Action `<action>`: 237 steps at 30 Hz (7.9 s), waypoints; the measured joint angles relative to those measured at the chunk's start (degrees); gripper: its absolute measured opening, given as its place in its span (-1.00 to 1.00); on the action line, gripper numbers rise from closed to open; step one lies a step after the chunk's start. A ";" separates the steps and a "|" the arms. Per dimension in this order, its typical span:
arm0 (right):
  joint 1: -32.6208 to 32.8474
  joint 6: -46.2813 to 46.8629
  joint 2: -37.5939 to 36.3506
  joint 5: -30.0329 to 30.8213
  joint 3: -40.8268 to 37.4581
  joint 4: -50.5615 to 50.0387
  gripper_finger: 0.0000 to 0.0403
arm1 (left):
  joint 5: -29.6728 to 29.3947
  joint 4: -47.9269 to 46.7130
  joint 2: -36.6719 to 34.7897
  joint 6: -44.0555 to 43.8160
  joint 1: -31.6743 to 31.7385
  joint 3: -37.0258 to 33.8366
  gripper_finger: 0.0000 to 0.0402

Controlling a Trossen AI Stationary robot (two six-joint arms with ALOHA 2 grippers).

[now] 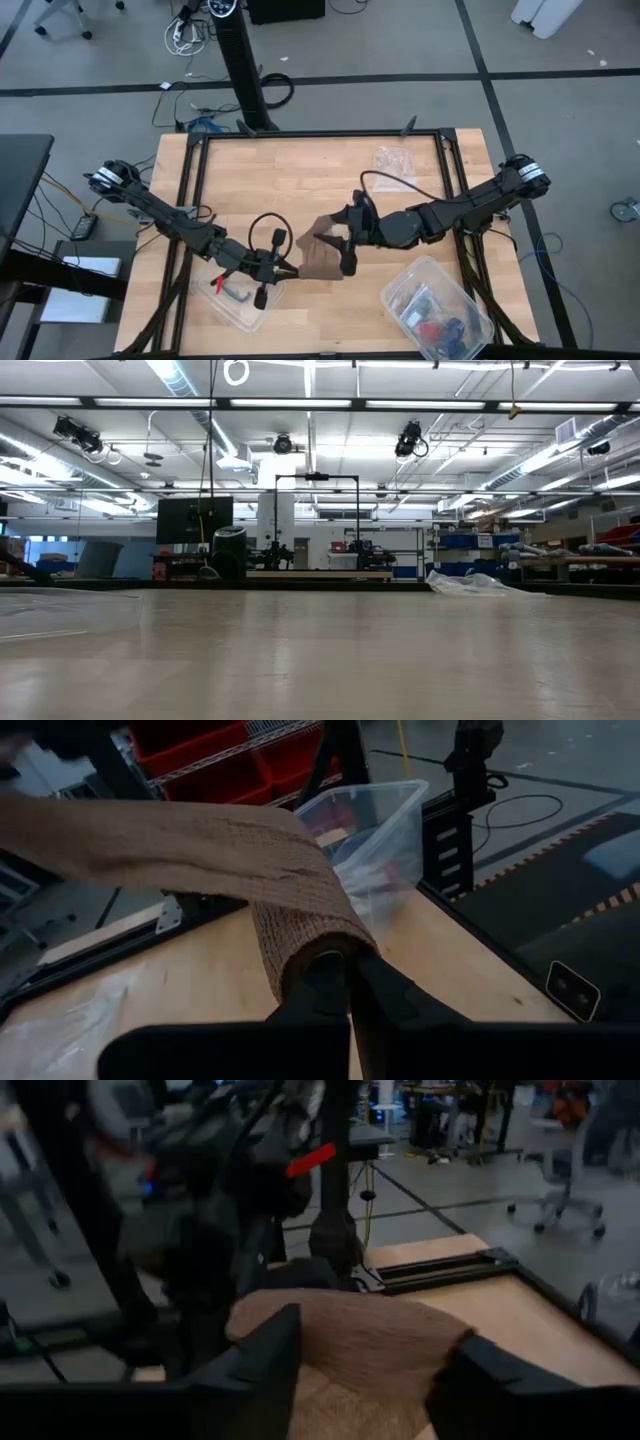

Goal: Roll bandage
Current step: Roll the brown bandage

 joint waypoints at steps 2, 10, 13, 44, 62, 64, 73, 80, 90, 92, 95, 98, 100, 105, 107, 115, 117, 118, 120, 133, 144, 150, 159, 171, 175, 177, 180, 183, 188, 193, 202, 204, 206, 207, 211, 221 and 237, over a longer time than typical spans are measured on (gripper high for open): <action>-0.38 3.56 -0.99 0.44 0.02 -0.97 0.07 | -0.08 -0.44 0.00 -0.96 0.02 -0.01 -1.00; -3.86 10.29 -2.32 -0.36 0.02 -7.36 0.38 | 0.58 -0.32 0.00 -1.50 0.02 -0.02 -1.00; -5.33 12.09 -2.18 -3.04 0.02 -8.25 0.39 | 0.97 -0.16 0.00 -1.50 0.02 -0.02 -1.00; -15.34 17.24 -2.13 -24.10 12.16 -25.69 0.35 | 4.69 -2.41 0.02 -3.26 0.00 -0.07 -1.00; 10.84 -13.21 -2.81 5.24 12.04 -31.99 0.31 | -9.51 6.04 -1.52 2.19 0.57 -0.07 -1.00; 13.71 -14.84 -2.28 10.88 11.41 -32.36 0.29 | -9.49 7.14 -2.07 0.10 1.04 -0.07 -1.00; 19.92 -25.60 3.94 28.99 6.99 -31.77 0.01 | -9.36 14.76 -7.36 -1.64 3.78 0.00 -1.00; 20.25 -60.70 13.00 46.91 6.99 -9.95 -0.08 | -10.30 16.19 -13.14 -0.79 8.64 0.04 -1.00; 12.25 -78.97 18.83 45.97 6.99 2.33 -0.10 | -10.13 17.19 -13.67 -0.67 12.58 0.04 -1.00; 11.12 -79.88 18.77 45.77 6.99 3.82 -0.11 | -10.14 17.00 -13.63 -0.65 12.77 0.04 -1.00; 10.12 -81.83 18.23 44.31 6.99 6.48 -0.13 | -10.13 17.17 -13.62 0.30 12.76 0.04 -1.00; 9.38 -84.02 18.05 43.68 7.02 8.15 -0.13 | -10.10 17.17 -13.62 0.64 12.76 0.04 -1.00; 8.67 -85.40 18.07 42.89 7.02 8.11 -0.14 | -10.11 17.17 -13.62 0.66 12.79 0.04 -1.00; 7.22 -88.33 18.07 41.88 7.02 9.75 -0.17 | -10.10 17.16 -13.62 1.09 12.79 0.04 -1.00; 7.02 -89.95 18.07 41.25 7.02 11.35 -0.18 | -10.10 17.15 -13.62 2.02 12.79 0.04 -1.00; 7.14 -104.07 18.07 36.62 7.02 22.04 -0.19 | -10.21 16.99 -13.57 5.71 12.79 0.04 -1.00; 7.27 -105.44 18.07 36.89 7.04 24.47 -0.19 | -10.66 16.99 -13.57 6.55 12.83 0.04 -1.00; 7.41 -105.82 18.07 37.01 7.04 24.81 -0.19 | -11.27 16.89 -13.57 6.67 12.83 0.04 -1.00; 7.91 -105.96 18.07 37.13 7.04 24.78 -0.19 | -12.58 16.76 -13.57 6.91 13.04 0.04 -1.00; 11.15 -105.42 18.09 37.90 7.04 30.93 -0.19 | -18.37 17.21 -13.57 2.90 16.94 0.04 -1.00; 5.27 -105.00 18.05 38.16 7.04 28.32 -0.19 | -13.99 17.43 -13.57 -2.73 17.03 0.04 -1.00; 3.53 -106.00 18.05 37.74 7.04 27.61 -0.19 | -12.76 19.63 -13.57 -2.82 17.00 0.04 -1.00; 0.98 -107.53 18.05 37.49 7.04 26.87 -0.21 | -10.14 20.62 -13.57 -4.34 16.85 0.04 -1.00; 0.07 -108.98 18.02 37.30 7.04 27.45 -0.40 | -8.60 21.78 -13.57 -4.48 16.79 0.04 -1.00; 0.09 -109.34 18.02 37.28 7.04 27.94 -0.52 | -8.25 21.73 -13.57 -4.47 16.79 0.04 -1.00; 0.09 -109.44 18.02 37.27 7.04 27.91 -0.59 | -8.07 21.80 -13.57 -4.30 16.79 0.04 -1.00; 0.27 -109.14 18.02 37.17 7.04 27.92 -0.68 | -8.07 21.78 -13.57 -2.63 16.79 0.04 -1.00; 2.04 -106.66 18.02 36.98 7.02 29.28 -0.73 | -8.07 22.50 -13.57 -0.96 16.79 0.04 -1.00; 5.34 -96.50 17.98 37.51 7.02 34.13 -0.74 | -8.09 23.03 -14.01 0.57 16.79 0.05 -1.00; 4.78 -79.37 17.85 38.40 4.95 32.07 -0.81 | -8.09 22.57 -13.99 0.68 16.79 0.04 -1.00; 2.12 -41.71 17.96 32.57 -2.08 18.36 -0.98 | -9.19 20.57 -14.85 1.91 16.89 0.07 -1.00; 2.45 -32.87 17.73 27.70 -2.50 15.45 -0.99 | -9.61 20.06 -14.90 1.99 16.90 0.11 -1.00; 2.07 -23.11 17.42 22.23 -2.88 11.31 -0.99 | -9.71 18.98 -14.80 1.97 16.90 0.11 -1.00; 1.83 -18.05 17.12 19.21 -3.13 9.77 -0.99 | -9.71 18.50 -14.80 1.93 16.90 0.11 -1.00; 0.43 -2.21 16.17 7.71 -4.30 7.75 -0.99 | -10.34 16.46 -14.84 0.82 16.90 0.11 -1.00; -0.93 12.56 16.14 -14.98 -4.46 9.99 -1.00 | -11.83 14.84 -18.28 -1.78 17.05 0.07 -1.00; -8.27 11.62 16.12 -12.69 -34.36 78.63 -0.96 | -11.15 19.48 -22.99 -4.49 17.18 -8.20 -1.00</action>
